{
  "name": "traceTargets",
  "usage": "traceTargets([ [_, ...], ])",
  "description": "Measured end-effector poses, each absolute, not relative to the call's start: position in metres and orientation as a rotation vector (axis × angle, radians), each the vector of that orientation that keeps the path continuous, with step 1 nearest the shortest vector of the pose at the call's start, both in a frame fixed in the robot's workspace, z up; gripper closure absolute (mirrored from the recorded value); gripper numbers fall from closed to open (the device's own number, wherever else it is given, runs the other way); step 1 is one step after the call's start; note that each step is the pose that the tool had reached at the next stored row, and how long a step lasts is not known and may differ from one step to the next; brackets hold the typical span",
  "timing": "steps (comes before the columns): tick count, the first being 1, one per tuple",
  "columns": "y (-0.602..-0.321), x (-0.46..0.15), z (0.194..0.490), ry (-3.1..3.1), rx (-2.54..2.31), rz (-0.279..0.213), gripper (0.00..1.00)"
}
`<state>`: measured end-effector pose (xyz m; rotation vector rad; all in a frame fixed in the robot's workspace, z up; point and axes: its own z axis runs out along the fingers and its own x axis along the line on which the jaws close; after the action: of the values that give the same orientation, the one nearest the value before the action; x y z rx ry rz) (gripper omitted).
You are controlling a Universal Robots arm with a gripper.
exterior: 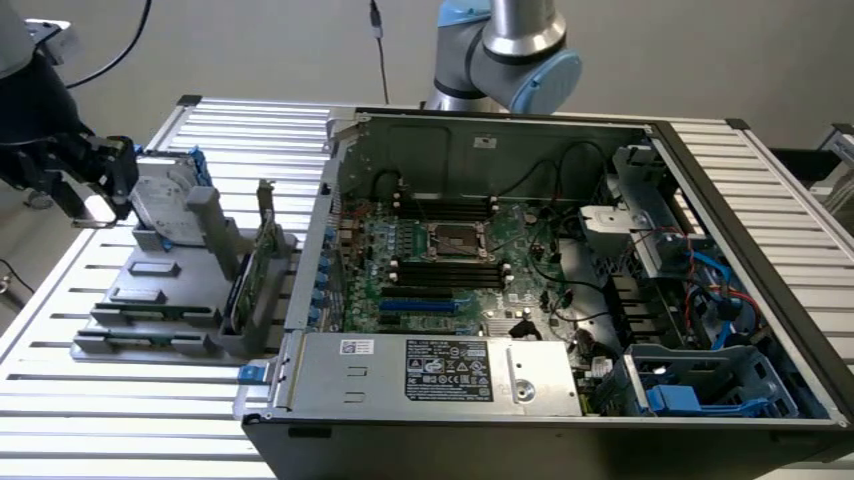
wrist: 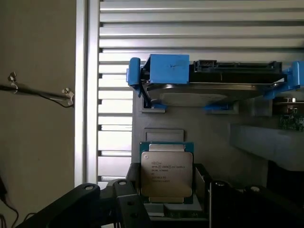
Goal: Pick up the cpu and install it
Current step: 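Pick up the cpu and move it towards the insertion slot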
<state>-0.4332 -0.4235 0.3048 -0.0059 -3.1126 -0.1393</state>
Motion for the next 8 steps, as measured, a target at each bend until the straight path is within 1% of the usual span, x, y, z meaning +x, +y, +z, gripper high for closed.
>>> traceTargets([
  [8, -0.418, -0.420, 0.341, -3.113, -0.006, -0.139, 0.45],
])
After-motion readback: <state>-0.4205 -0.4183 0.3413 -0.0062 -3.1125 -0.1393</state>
